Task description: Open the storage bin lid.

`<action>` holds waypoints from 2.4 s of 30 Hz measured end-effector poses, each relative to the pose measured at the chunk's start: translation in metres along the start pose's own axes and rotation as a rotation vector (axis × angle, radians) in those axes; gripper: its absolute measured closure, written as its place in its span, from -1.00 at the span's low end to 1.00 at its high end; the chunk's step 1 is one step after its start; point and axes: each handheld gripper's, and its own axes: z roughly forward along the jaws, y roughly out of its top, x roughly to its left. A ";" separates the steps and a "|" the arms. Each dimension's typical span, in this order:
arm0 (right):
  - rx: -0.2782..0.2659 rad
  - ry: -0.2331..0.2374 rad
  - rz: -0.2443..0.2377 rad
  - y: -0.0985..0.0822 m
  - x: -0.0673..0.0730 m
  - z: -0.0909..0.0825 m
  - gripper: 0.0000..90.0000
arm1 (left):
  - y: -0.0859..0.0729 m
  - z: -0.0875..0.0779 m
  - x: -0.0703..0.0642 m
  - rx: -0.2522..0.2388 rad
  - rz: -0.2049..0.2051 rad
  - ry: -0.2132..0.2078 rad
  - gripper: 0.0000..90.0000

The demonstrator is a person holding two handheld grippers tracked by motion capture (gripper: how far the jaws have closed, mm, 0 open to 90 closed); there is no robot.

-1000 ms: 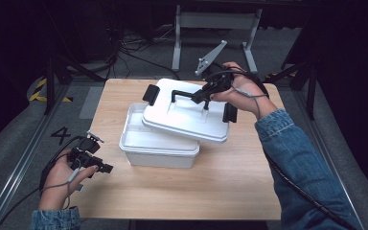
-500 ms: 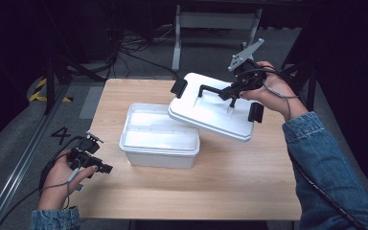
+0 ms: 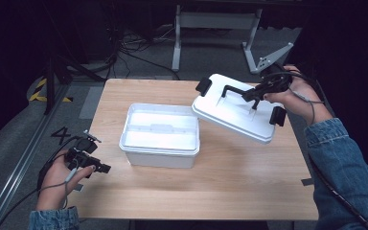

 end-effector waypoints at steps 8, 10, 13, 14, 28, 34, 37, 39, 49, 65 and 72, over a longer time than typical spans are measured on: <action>0.009 -0.014 0.040 -0.023 -0.009 -0.007 0.88 | -0.002 -0.001 0.003 -0.006 -0.010 0.003 -0.06; 0.009 -0.013 0.053 -0.029 -0.011 -0.007 0.88 | -0.002 -0.001 0.003 -0.002 -0.008 0.001 -0.07; 0.007 -0.012 0.069 -0.038 -0.015 -0.005 0.88 | -0.001 0.001 0.002 0.002 -0.010 0.000 -0.07; 0.009 -0.009 0.073 -0.041 -0.015 -0.003 0.88 | -0.001 0.001 0.002 0.002 -0.011 0.001 -0.07; 0.055 0.033 0.123 -0.082 -0.021 0.043 0.88 | 0.000 0.004 0.003 0.011 -0.009 -0.001 -0.07; 0.067 0.049 0.143 -0.096 -0.021 0.060 0.88 | 0.000 0.005 0.004 0.009 -0.004 0.012 -0.10; 0.074 0.067 0.157 -0.105 -0.021 0.072 0.88 | -0.001 0.007 0.004 0.009 -0.008 0.006 -0.10; 0.076 0.071 0.162 -0.109 -0.020 0.079 0.88 | 0.000 0.007 0.004 0.016 -0.007 0.008 -0.09; 0.098 0.092 0.179 -0.128 -0.018 0.106 0.88 | 0.000 0.008 0.004 0.019 0.009 0.016 -0.08; 0.100 0.127 0.222 -0.144 -0.022 0.120 0.87 | -0.001 0.010 0.005 0.023 0.007 0.017 -0.11; 0.091 0.129 0.246 -0.148 -0.024 0.121 0.84 | 0.000 0.011 0.005 0.023 0.009 0.016 -0.10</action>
